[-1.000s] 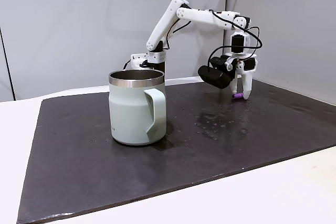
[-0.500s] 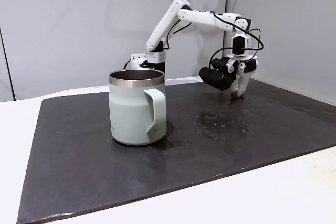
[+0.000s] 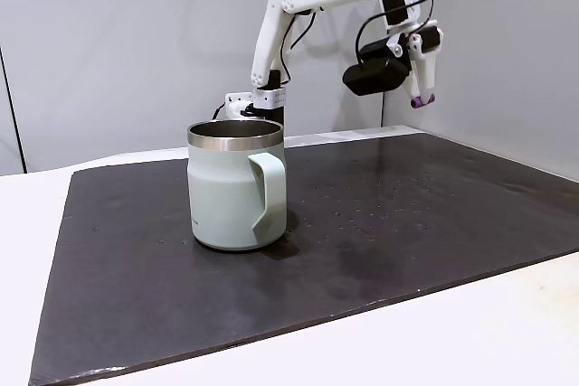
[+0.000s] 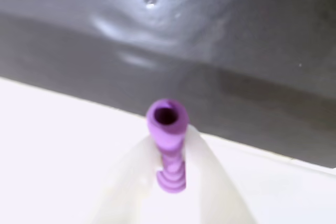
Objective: Grasp a pengrip and put it in the cup.
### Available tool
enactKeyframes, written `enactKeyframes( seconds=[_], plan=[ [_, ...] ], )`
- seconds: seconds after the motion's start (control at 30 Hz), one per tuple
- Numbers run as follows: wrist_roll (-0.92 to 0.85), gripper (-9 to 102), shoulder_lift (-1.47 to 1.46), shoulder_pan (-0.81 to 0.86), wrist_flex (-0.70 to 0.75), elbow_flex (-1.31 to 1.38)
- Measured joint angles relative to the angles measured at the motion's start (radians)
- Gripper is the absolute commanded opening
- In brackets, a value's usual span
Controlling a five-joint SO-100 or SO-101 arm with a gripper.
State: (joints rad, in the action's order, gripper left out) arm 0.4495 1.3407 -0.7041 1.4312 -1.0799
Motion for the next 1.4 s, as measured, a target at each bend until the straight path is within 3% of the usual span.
enactKeyframes(
  seconds=[0.3,0.57,0.8,1.4],
  plan=[
    [-0.058,0,0.206,0.146,0.086,-0.014],
    [-0.137,0,0.252,0.396,0.216,0.0],
    [-0.256,0,0.252,0.615,0.232,0.009],
    [-0.46,0,-0.199,0.988,0.232,0.684]
  ],
)
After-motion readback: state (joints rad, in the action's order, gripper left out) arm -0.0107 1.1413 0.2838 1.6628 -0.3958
